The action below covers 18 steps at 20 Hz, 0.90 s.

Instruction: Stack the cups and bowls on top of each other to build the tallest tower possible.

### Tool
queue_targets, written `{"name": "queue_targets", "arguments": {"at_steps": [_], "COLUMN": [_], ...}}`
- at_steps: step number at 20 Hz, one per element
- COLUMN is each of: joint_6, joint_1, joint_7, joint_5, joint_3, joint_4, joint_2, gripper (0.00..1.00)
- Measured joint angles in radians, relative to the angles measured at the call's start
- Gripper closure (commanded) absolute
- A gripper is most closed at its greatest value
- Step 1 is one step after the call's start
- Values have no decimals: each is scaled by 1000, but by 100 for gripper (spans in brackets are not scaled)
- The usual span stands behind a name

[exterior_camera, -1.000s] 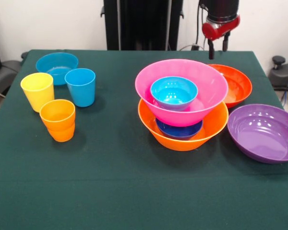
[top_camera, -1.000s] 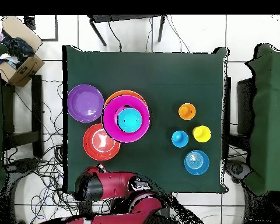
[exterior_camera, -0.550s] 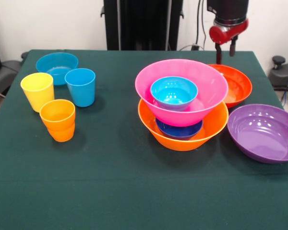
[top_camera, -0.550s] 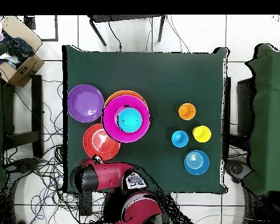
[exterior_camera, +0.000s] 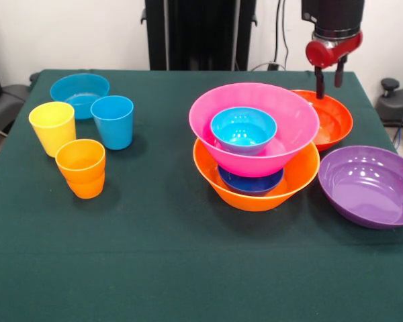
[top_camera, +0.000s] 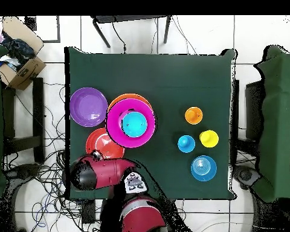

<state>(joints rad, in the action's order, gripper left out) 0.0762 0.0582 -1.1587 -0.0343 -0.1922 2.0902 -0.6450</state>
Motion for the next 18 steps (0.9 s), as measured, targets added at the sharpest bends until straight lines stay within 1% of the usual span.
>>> {"name": "queue_targets", "arguments": {"at_steps": [9, 18], "joint_6": [0, -6], "joint_1": [0, 12], "joint_7": [0, 0], "joint_5": [-17, -25], "joint_3": [0, -3], "joint_4": [-43, -48], "joint_2": [11, 75], "gripper": [0, 0]}}
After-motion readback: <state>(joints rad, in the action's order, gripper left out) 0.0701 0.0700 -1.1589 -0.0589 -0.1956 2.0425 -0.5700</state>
